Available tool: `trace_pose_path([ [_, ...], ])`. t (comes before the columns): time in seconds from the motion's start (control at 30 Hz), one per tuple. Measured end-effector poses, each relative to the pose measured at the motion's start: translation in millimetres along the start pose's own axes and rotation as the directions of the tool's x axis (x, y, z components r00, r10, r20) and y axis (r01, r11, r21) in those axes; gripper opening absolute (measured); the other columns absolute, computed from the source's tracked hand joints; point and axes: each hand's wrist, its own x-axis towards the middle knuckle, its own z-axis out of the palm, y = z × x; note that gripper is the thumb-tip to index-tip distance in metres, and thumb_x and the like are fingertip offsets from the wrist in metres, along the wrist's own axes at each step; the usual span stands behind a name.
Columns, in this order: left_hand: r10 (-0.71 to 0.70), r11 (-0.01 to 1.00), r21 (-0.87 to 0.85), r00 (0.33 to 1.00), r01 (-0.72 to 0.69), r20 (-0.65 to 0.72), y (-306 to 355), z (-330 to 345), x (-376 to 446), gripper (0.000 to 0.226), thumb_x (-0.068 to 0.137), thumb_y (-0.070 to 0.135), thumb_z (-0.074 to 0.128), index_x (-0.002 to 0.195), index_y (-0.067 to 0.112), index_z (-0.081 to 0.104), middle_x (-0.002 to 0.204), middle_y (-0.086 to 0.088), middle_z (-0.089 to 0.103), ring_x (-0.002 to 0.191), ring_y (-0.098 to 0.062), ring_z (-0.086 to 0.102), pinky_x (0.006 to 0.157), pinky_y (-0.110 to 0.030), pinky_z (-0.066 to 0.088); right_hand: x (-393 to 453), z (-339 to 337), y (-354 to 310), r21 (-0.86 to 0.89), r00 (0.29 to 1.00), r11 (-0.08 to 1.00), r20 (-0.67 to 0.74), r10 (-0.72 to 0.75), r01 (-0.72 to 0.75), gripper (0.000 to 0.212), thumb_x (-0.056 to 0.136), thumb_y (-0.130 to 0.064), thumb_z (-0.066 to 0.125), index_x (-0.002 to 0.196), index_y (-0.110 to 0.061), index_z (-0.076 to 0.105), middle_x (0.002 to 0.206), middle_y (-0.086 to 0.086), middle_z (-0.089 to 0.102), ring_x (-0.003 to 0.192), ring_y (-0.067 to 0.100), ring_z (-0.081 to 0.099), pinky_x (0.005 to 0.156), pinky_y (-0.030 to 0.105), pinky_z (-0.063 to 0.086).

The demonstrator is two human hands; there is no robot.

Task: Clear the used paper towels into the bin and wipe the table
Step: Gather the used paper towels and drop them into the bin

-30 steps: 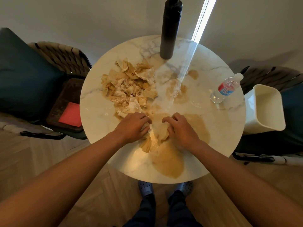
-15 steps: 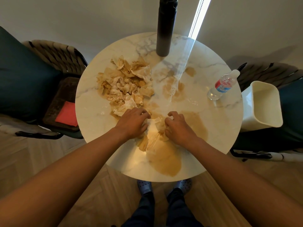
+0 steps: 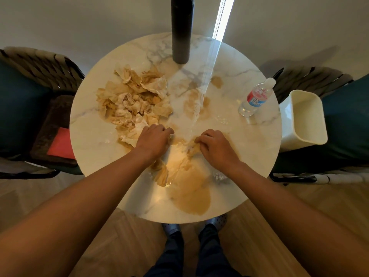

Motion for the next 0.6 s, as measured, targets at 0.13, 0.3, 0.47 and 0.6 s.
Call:
trace_pose_path([
  [0.13,0.044,0.999,0.022,0.999,-0.044,0.016,-0.6,-0.6,7.3,0.031,0.094,0.017,0.056,0.124,0.022,0.06,0.113,-0.007,0.06,0.102,-0.029,0.054,0.078,-0.036,0.035,-1.0,-7.2,5.7,0.0,0.997,0.999,-0.058,0.046,-0.047,0.015,0.089,-0.004,0.064,0.099,-0.008,0.075,0.098,0.008,0.067,0.088,0.028,0.058,0.078,0.024,0.039],
  [0.3,0.108,0.994,0.006,0.994,-0.108,0.0,4.0,-6.5,16.9,0.025,0.094,0.018,0.057,0.118,0.016,0.064,0.105,-0.01,0.06,0.093,-0.03,0.057,0.069,-0.033,0.042,-6.6,-20.6,11.5,-0.022,0.99,0.993,-0.082,0.111,-0.113,0.018,0.085,-0.008,0.064,0.1,-0.006,0.075,0.101,0.008,0.068,0.091,0.029,0.061,0.08,0.03,0.046],
  [0.47,0.16,0.986,-0.031,0.986,-0.161,-0.044,27.6,-22.1,34.3,0.023,0.092,0.017,0.06,0.114,0.019,0.067,0.102,-0.006,0.064,0.088,-0.027,0.059,0.071,-0.039,0.053,-12.8,-38.5,22.3,-0.01,0.979,0.981,-0.071,0.19,-0.191,0.027,0.084,-0.006,0.059,0.108,-0.007,0.072,0.109,0.002,0.063,0.1,0.023,0.057,0.084,0.022,0.042],
  [0.6,0.216,0.974,-0.052,0.973,-0.221,-0.079,60.0,-32.4,48.8,0.019,0.095,0.02,0.058,0.111,0.022,0.067,0.104,-0.003,0.064,0.087,-0.025,0.059,0.07,-0.035,0.05,-20.5,-58.7,36.3,0.0,0.977,0.982,-0.092,0.19,-0.191,0.027,0.086,-0.004,0.059,0.109,-0.005,0.072,0.109,0.003,0.062,0.098,0.023,0.058,0.083,0.028,0.049],
])
